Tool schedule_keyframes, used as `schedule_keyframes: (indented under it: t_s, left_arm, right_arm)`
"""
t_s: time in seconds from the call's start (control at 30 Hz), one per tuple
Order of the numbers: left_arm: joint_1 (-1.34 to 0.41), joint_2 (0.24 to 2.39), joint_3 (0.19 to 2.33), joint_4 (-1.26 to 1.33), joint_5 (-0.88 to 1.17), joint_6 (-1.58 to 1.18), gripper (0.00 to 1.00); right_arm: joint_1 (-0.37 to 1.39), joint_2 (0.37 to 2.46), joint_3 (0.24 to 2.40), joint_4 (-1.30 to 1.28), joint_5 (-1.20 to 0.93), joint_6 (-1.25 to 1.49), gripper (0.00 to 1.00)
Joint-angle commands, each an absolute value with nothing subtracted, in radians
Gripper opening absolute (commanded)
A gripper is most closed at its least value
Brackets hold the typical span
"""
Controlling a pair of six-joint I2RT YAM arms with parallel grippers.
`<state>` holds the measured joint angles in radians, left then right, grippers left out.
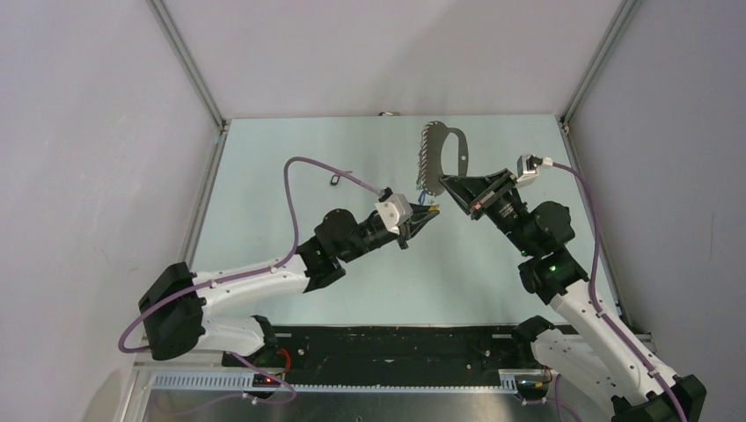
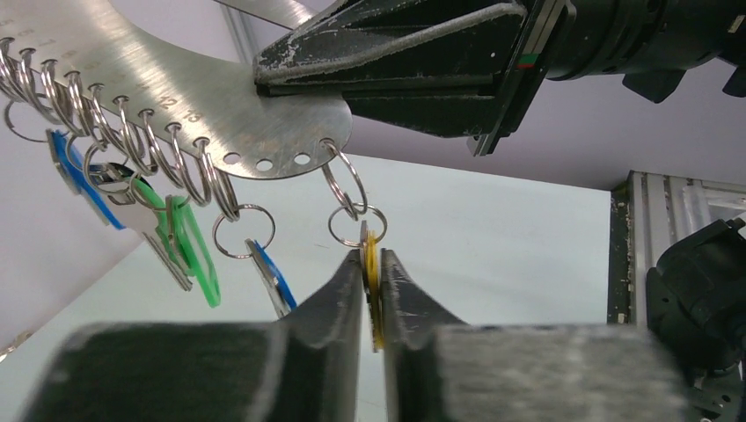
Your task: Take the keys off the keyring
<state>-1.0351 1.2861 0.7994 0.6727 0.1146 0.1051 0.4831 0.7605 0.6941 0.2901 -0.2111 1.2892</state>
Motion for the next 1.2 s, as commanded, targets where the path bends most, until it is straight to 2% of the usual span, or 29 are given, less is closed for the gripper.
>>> schedule_keyframes:
  t_s: [0.0,0.03,0.07,0.3,0.33,0.37,0.4,0.47,0.5,0.67,0.77,1.0,1.17]
  left_arm:
    - [-1.032,1.291,0.846,0.716,0.126,0.096,0.09]
    - [-1.031,1.292,0.846,0.716,0.124,0.095,0.02]
    - [-1.031,1.292,0.844,0.716,0.122,0.090,0.01]
    - [-1.031,1.261,0.841,0.616,0.097,-0.048,0.00]
    - [-1.031,1.247,0.851,0.585,0.084,-0.091,0.00]
    - [-1.031,1.240,0.859,0.496,0.074,-0.125,0.00]
    - [-1.031,1.224,0.884,0.440,0.043,-0.142,0.00]
    - [-1.031,1.201,0.947,0.230,-0.020,-0.184,0.00]
    - [-1.031,1.198,0.975,0.057,-0.037,-0.190,0.00]
    - [-1.032,1.265,1.248,-0.588,-0.119,-0.078,0.00]
    - [-1.033,1.305,1.372,-0.816,-0.203,0.066,0.00]
    - [-1.074,1.297,1.465,-0.874,-0.506,0.292,0.00]
    - [-1.156,1.319,1.375,-0.778,-0.785,0.558,0.00]
  right_arm:
    - [0.489,0.739,0.699,0.380,-0.183,1.293,0.00]
    - [0.489,0.737,0.697,0.377,-0.181,1.290,0.00]
    - [0.488,0.731,0.696,0.375,-0.178,1.288,0.00]
    - [0.435,0.665,0.663,0.249,-0.112,1.264,0.01]
    - [0.429,0.653,0.660,0.208,-0.096,1.257,0.20]
    - [0.418,0.647,0.655,0.187,-0.092,1.250,0.34]
    - [0.412,0.636,0.654,0.141,-0.087,1.226,0.58]
    - [0.392,0.617,0.652,0.062,-0.082,1.177,0.76]
    - [0.378,0.609,0.651,0.037,-0.079,1.152,0.78]
    - [0.355,0.526,0.632,-0.119,-0.048,0.833,0.81]
    - [0.354,0.485,0.613,-0.133,-0.047,0.648,0.81]
    - [0.359,0.473,0.497,0.123,-0.301,0.435,0.75]
    - [0.387,0.532,0.482,0.265,-0.434,0.294,0.72]
